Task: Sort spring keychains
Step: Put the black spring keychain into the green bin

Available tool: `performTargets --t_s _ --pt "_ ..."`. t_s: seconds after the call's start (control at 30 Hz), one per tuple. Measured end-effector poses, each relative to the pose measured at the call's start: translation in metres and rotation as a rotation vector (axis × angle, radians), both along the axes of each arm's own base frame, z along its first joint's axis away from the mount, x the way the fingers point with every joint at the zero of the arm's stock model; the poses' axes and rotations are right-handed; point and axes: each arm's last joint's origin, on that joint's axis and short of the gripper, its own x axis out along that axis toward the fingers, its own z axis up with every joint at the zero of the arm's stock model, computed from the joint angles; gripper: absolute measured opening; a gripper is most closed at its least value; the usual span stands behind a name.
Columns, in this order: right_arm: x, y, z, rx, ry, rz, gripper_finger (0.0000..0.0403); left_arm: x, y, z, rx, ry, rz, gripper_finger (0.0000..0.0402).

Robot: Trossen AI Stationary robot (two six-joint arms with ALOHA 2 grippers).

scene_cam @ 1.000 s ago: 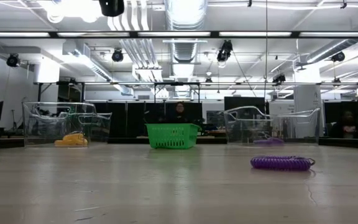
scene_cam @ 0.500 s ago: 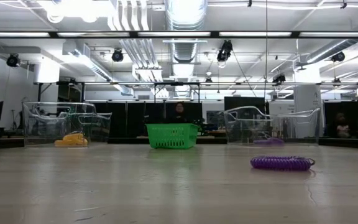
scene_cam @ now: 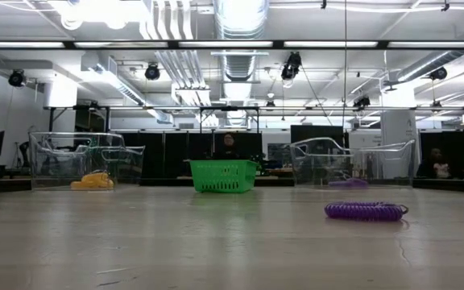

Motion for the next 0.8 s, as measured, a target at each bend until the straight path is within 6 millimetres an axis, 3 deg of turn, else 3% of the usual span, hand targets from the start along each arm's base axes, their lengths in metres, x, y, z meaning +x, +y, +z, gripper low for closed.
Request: performTargets --t_s 0.4,0.8 --pt "0.004 -0.016 0.005 -0.018 -0.053 0.006 0.0008 0.01 -0.009 -0.009 -0.023 0.059 -0.007 0.0181" --pt "0.008 -0.018 -0.006 0.023 -0.025 0.035 0.0008 0.012 -0.007 -0.01 -0.068 0.063 0.051 0.0181"
